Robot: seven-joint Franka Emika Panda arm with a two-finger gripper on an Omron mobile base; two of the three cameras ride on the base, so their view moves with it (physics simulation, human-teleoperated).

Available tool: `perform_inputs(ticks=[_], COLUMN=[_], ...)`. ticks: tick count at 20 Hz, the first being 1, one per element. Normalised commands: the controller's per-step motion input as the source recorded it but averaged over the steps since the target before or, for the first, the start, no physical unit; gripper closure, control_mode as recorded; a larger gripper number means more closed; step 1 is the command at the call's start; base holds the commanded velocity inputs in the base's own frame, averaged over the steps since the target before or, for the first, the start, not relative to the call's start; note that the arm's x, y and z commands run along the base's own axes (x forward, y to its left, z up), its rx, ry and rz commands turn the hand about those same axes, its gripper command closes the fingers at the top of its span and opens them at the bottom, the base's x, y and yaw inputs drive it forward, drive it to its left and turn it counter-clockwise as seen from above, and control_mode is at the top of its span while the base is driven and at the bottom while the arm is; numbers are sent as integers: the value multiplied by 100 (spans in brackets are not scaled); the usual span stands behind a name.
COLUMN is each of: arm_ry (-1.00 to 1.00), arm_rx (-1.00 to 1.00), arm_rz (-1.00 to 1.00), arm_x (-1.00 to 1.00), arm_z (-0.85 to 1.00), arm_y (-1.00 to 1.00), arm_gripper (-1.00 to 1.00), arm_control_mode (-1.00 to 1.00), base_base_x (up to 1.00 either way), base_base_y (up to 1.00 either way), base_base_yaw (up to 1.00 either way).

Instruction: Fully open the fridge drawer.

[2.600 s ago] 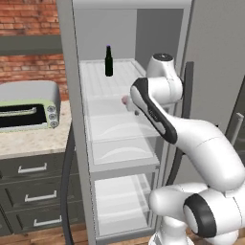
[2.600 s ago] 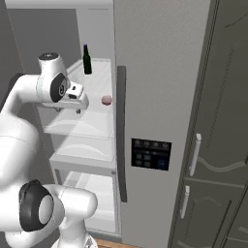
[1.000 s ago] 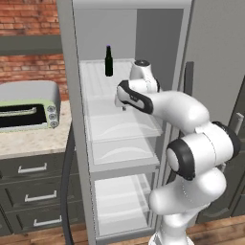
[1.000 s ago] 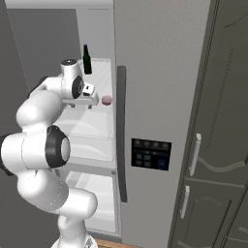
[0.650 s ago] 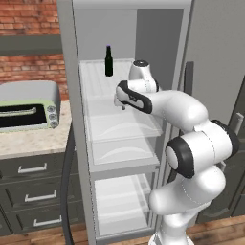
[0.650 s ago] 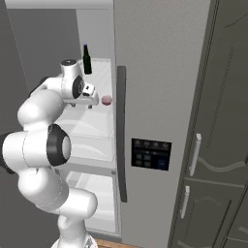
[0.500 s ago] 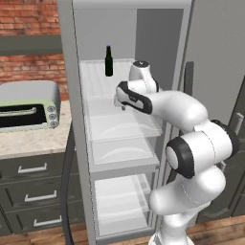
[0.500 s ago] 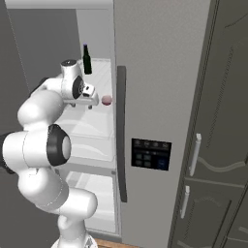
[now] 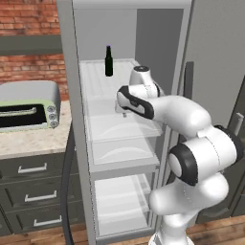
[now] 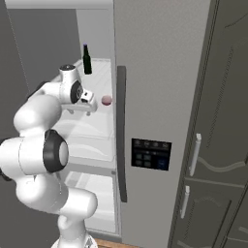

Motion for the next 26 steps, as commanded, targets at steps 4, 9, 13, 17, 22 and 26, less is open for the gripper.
perform_inputs(ticks=[4,9,13,17,22,26], arm_ry=[5,0,0,0,-10,-18], arm_rx=[0,0,0,3,11,12], arm_rz=[0,0,0,0,-2,-4], arm_x=[-87,-100,-100,-100,-100,-87], arm_z=[0,0,0,8,73,100], arm_y=[-13,-23,-22,-21,-16,0], arm_gripper=[-100,-100,-100,-100,-100,-100], arm_control_mode=[-100,-100,-100,-100,-100,-100], base_base_x=[0,0,0,0,0,0], base_base_y=[0,0,0,0,0,0], base_base_yaw=[0,0,0,0,0,0])
